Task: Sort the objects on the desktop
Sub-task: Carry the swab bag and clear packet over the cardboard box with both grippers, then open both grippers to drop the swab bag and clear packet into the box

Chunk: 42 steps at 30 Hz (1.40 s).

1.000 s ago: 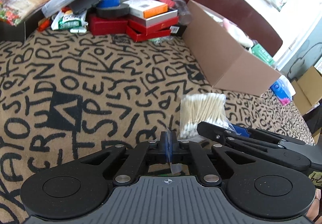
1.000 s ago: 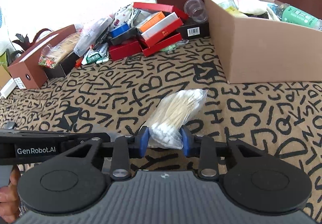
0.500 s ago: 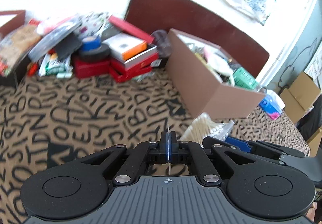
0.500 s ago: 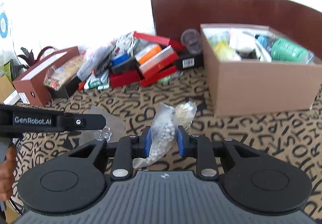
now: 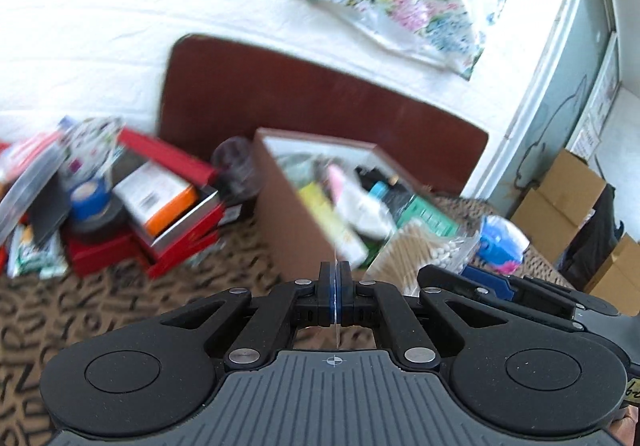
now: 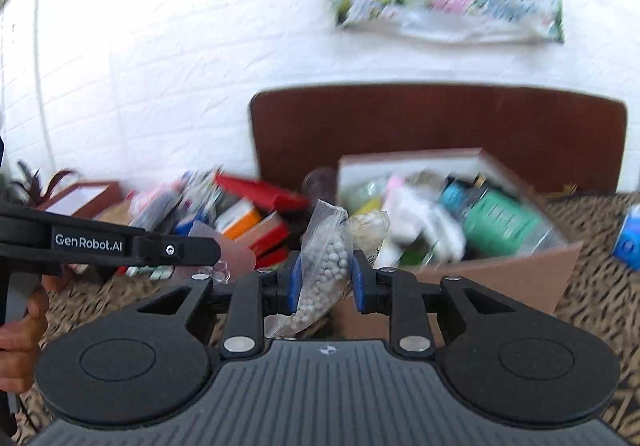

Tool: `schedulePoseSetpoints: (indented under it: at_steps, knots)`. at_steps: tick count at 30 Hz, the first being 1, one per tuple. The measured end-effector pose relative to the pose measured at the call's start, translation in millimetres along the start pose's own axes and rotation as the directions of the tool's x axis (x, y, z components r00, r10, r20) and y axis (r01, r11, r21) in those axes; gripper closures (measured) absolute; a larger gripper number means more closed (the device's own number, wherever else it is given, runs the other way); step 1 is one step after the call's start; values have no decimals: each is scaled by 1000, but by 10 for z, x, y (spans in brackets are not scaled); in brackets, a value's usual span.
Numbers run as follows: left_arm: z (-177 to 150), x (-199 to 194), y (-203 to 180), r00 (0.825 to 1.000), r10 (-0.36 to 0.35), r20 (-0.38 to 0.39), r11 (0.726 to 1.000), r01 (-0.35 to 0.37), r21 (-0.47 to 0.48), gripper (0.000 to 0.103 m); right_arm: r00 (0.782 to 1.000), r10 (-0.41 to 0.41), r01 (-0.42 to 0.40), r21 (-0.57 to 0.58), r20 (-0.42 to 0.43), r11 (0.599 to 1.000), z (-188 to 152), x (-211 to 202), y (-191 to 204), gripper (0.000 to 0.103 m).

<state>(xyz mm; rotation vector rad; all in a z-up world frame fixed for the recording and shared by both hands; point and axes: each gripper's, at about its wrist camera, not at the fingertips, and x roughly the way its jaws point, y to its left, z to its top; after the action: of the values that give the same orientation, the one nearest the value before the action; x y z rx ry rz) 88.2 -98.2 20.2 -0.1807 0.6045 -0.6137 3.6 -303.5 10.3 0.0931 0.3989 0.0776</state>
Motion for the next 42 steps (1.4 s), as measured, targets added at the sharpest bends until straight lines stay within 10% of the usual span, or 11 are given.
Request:
schedulePoseSetpoints:
  at_steps: [21,34,42]
  knots:
    - [1211,1832,-340,1000,-12,19,1000,12,7,103,998,-57,59,-35,41,998,991,1359,-1275,74]
    - [1372,2798,-98,999,34,-37,998,-36,-56,103,998,-43,48,98,-48,994,1142,2353,-1824,71]
    - [1220,2824,-57,995,97,-30,995,-98,-17,36,976,-129,142,65,-173,988,907,2506,-1886,34]
